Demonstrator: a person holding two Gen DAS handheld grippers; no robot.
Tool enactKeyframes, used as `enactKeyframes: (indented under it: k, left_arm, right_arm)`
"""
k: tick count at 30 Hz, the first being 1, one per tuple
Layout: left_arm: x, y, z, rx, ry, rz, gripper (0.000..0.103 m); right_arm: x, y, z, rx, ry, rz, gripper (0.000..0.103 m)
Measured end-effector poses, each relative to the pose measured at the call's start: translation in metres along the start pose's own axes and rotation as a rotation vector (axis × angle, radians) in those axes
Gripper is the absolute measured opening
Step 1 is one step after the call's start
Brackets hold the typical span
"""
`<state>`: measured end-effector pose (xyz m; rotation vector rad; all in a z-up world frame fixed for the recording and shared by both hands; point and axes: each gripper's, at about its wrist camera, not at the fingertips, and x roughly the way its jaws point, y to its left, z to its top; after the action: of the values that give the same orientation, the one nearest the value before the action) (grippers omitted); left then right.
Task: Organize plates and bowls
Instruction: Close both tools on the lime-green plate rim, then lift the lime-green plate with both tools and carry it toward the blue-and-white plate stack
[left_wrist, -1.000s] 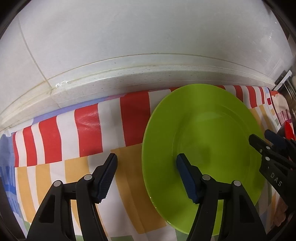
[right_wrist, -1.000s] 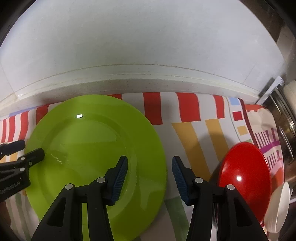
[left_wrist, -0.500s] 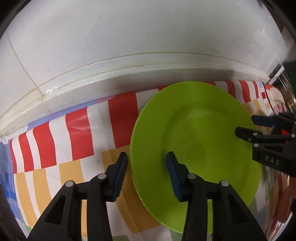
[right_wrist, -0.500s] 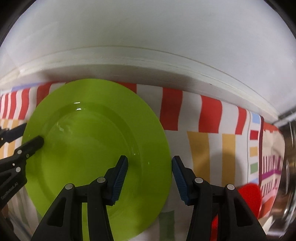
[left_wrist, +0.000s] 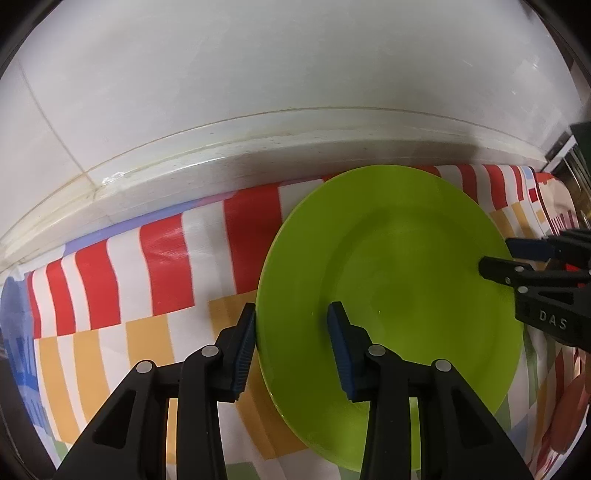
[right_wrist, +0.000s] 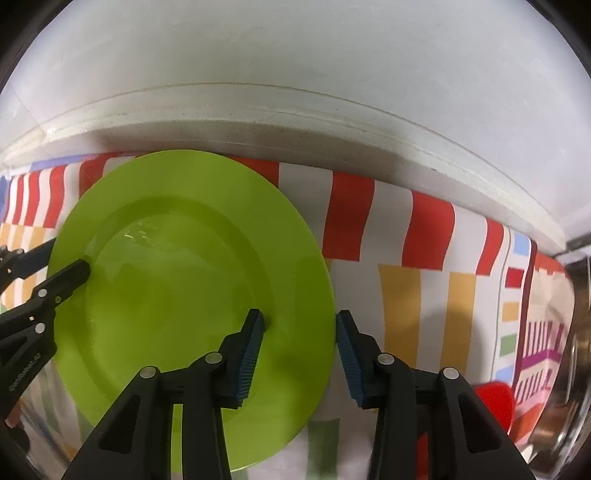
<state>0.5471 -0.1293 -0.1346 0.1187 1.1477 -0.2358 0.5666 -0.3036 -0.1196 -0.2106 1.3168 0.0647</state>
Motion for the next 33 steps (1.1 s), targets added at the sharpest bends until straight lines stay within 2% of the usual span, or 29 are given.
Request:
enactKeyframes:
  k: [16,20,23,27,33]
  left_arm:
    - [-0.030,0.009,-0.004,-0.043,-0.009,0.034,0.038]
    - [-0.043,0.011,-0.008,-0.051,-0.018,0.038,0.038]
    - [-0.055,0.020,-0.013,-0.056,-0.025,0.042,0.038]
    - [-0.066,0.019,-0.016,-0.065,-0.032,0.046,0.038]
    - [-0.092,0.030,-0.027,-0.075,-0.052,0.046,0.038]
  right_arm:
    - [-0.039,0.015,-0.005,-0.004,0.020,0.010,0.035]
    - [-0.047,0.005,0.020,-0.012,0.018,0.005,0.035]
    - [-0.059,0.009,0.022,-0.019,0.008,0.001,0.035]
    - [-0.074,0.013,0.020,-0.023,0.000,-0.001,0.035]
    - [-0.089,0.039,-0.018,-0.024,-0.022,-0.015,0.035]
